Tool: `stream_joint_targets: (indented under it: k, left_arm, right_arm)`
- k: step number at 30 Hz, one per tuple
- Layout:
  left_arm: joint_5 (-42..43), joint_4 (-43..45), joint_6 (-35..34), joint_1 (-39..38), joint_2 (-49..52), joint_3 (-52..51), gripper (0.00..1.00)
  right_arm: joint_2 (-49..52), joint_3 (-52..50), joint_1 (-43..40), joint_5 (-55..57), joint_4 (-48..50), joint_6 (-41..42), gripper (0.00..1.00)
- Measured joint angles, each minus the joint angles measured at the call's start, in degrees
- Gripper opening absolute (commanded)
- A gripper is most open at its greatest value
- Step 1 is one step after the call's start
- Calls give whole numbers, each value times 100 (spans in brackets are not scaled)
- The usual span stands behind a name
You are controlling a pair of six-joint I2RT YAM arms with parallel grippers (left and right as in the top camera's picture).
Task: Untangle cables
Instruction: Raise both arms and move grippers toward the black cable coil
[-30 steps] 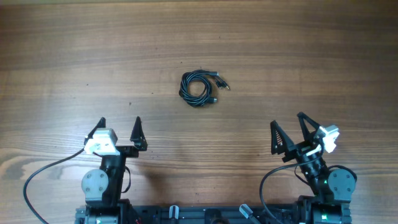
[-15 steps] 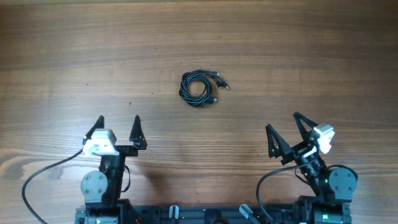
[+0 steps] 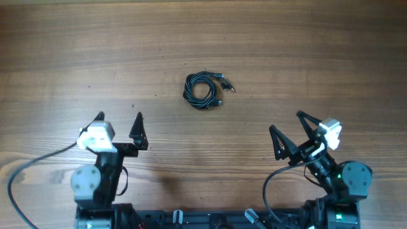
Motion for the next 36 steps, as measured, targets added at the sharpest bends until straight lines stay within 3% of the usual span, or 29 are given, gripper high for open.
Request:
stream_joint_targets:
  k: [9,20,30,36]
  left_arm:
    - [688,-1777,0,0,2214,2090,100]
    - [1462,-3123,0,0,4269,3891,100]
    - [1867,-3499,-4,0,4505,3993,100]
    - [1945,-3333,-221,0,4721,4013,100]
  right_arm:
    - [1333,911,0,-461,-57,0,100]
    - [3421,2441,0,-872,-350,-2,100]
    - [4863,3926,0,-929,-1937,-520,100]
    - [5458,4387,0,-929,-2245,-660,100]
